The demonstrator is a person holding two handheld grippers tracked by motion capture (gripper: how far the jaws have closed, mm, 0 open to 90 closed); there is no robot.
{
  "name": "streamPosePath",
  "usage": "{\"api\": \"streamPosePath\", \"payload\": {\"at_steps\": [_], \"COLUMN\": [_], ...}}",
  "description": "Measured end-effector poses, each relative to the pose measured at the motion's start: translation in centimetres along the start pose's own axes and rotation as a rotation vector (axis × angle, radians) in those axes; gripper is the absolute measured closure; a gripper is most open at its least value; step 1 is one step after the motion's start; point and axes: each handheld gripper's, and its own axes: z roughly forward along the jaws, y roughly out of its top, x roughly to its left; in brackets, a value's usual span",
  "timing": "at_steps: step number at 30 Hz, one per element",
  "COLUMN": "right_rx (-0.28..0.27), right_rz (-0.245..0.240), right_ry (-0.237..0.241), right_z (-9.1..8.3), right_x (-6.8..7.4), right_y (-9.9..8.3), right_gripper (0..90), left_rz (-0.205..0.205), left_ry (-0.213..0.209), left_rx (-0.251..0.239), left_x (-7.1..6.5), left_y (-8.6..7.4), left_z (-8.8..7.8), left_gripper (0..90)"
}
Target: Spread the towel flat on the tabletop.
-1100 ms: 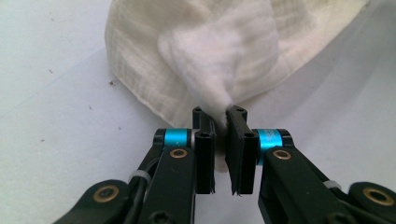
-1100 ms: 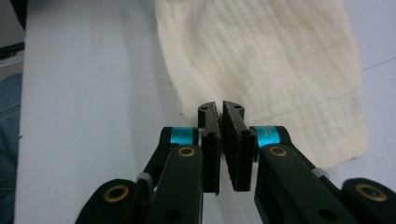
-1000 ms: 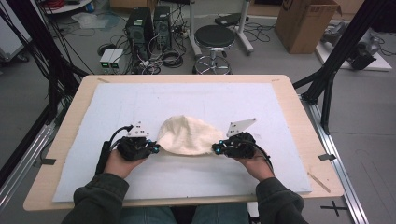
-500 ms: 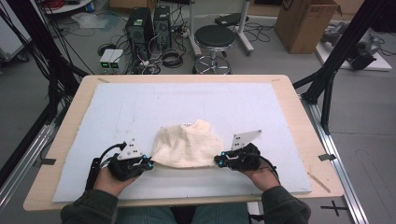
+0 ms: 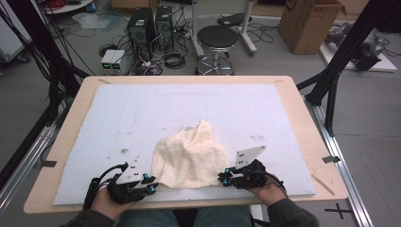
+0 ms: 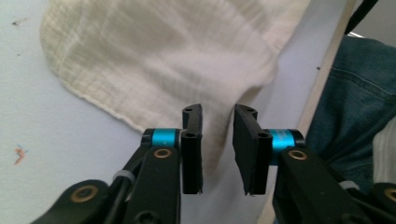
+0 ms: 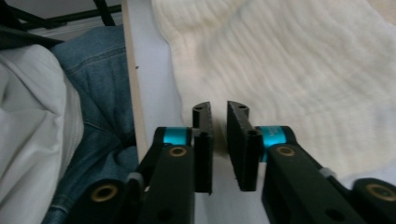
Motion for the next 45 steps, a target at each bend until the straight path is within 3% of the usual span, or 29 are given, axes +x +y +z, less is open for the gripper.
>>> {"api": "streamPosePath", "payload": {"at_steps": [5,12,16,20,22,26,31,34,39,42,45], "right_rx": [-0.048,-0.085,-0.107,-0.084,-0.078,-0.048,0.015,0.050,0.084,0.082,0.060], "right_rz": [0.021,0.037,0.058,0.075,0.079,0.114,0.127,0.147,0.140,0.122,0.116], "right_ry": [0.006,-0.075,-0.133,-0.168,-0.175,-0.165,-0.135,-0.128,-0.110,-0.107,-0.102], "right_z": [-0.7,-1.8,-1.7,-0.9,-0.3,0.9,1.9,2.5,3.0,2.8,2.1], "right_x": [-0.4,-2.1,-4.1,-6.0,-6.9,-8.1,-8.9,-9.3,-9.2,-8.9,-8.4], "right_y": [0.6,2.1,2.9,3.6,3.8,3.5,3.2,2.8,2.3,2.3,2.5], "right_gripper": [63.9,60.0,59.7,59.1,58.0,54.4,54.4,57.3,77.7,84.4,86.1], "left_rz": [-0.012,-0.049,-0.074,-0.095,-0.110,-0.142,-0.185,-0.179,-0.161,-0.139,-0.127], "left_ry": [0.000,0.028,0.036,0.053,0.042,0.030,0.062,0.065,0.065,0.060,0.063], "left_rx": [-0.043,-0.098,-0.127,-0.142,-0.156,-0.139,-0.067,-0.054,-0.023,-0.003,-0.005], "left_x": [0.6,2.9,4.7,6.4,7.3,8.8,10.0,10.2,10.3,10.0,9.7], "left_y": [0.6,2.5,3.8,4.7,4.9,4.8,4.2,4.1,4.0,4.0,4.1], "left_z": [-0.6,-0.5,0.8,2.6,3.6,5.3,6.6,6.9,7.0,6.9,6.4], "left_gripper": [61.6,56.1,55.8,55.2,51.8,45.1,44.1,49.8,73.6,87.7,89.6]}}
